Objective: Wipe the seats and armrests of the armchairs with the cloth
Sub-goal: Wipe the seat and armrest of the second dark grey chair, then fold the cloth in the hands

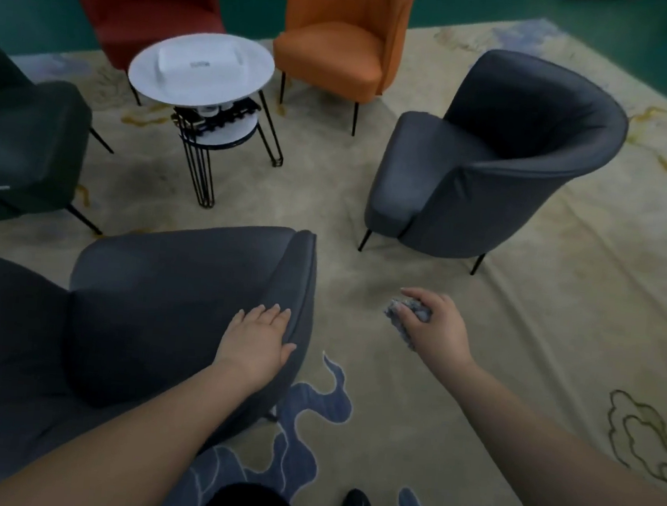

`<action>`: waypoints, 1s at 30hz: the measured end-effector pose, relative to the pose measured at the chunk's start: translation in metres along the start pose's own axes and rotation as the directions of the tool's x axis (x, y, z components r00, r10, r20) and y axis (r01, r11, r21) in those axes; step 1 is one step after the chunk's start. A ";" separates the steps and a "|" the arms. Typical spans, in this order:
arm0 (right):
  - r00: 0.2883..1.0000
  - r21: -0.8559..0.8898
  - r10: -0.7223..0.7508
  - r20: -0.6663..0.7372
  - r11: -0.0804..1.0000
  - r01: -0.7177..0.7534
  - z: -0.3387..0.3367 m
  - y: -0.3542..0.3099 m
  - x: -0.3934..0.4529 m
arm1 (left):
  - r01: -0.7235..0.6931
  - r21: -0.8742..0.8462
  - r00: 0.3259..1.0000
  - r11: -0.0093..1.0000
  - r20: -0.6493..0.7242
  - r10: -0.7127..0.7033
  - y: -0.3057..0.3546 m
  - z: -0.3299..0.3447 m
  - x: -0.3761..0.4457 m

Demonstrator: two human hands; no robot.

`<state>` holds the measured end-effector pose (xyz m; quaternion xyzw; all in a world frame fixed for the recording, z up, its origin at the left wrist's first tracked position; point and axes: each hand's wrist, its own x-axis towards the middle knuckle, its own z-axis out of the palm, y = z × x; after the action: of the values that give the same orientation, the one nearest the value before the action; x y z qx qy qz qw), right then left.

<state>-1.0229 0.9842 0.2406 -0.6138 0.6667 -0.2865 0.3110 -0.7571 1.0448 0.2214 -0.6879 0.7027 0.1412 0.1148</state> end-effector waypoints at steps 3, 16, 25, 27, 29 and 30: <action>1.000 0.031 0.022 0.016 0.999 -0.022 -0.018 0.014 0.028 | -0.003 -0.017 1.000 1.000 -0.021 0.003 0.029 -0.009 0.021; 0.996 0.118 0.080 0.051 0.989 -0.085 -0.028 0.020 0.198 | 0.057 -0.024 0.998 0.998 -0.009 -0.057 0.039 -0.061 0.192; 0.998 0.122 0.041 0.039 0.991 -0.045 -0.041 0.011 0.320 | 0.084 -0.132 0.996 0.988 0.005 -0.084 0.045 -0.116 0.311; 0.996 0.153 -0.037 0.082 0.988 0.025 -0.039 0.001 0.351 | 0.167 -0.519 0.985 0.839 0.046 -0.168 0.058 -0.138 0.338; 0.979 0.212 -0.130 0.160 0.973 0.094 -0.035 -0.012 0.386 | 0.225 -0.871 0.970 0.437 0.155 -0.189 0.078 -0.168 0.369; 0.963 0.230 -0.186 0.198 0.963 0.139 -0.033 -0.021 0.404 | 0.233 -0.936 0.967 0.264 0.194 -0.164 0.088 -0.183 0.382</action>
<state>-1.0565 0.5803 0.2528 -0.6572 0.5412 -0.3123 0.4215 -0.8497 0.6235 0.2603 -0.6984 0.3850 0.5348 -0.2793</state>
